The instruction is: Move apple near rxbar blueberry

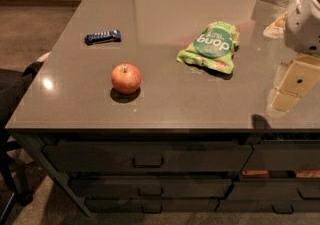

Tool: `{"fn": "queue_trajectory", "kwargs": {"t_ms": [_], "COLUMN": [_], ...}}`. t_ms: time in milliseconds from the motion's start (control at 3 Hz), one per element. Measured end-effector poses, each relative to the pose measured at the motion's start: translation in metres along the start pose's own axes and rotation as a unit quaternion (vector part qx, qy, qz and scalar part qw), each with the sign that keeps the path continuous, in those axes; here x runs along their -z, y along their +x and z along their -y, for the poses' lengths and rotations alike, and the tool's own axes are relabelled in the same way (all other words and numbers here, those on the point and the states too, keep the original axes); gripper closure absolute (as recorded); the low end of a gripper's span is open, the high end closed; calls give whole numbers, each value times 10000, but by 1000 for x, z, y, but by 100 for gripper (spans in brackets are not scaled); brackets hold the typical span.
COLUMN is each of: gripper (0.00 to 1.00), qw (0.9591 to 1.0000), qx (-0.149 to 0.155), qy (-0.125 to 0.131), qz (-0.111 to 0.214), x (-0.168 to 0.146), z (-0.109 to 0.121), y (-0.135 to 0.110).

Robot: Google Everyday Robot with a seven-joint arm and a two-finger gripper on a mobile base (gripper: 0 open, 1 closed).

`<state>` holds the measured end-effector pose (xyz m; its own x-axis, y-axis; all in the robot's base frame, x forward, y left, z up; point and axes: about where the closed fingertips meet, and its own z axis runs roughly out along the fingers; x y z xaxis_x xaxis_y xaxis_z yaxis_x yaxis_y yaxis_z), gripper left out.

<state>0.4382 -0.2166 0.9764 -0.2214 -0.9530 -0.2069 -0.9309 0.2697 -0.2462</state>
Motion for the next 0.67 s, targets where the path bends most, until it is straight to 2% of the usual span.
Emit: {"fn": "queue_trajectory", "kwargs": {"t_ms": [333, 667], "gripper": [0, 0], "qw": [10000, 9994], "qx": [-8, -39], "qy": [11, 46], "qz": [65, 329], "x": [0, -2], "z": [1, 5], "y": [-3, -14]}}
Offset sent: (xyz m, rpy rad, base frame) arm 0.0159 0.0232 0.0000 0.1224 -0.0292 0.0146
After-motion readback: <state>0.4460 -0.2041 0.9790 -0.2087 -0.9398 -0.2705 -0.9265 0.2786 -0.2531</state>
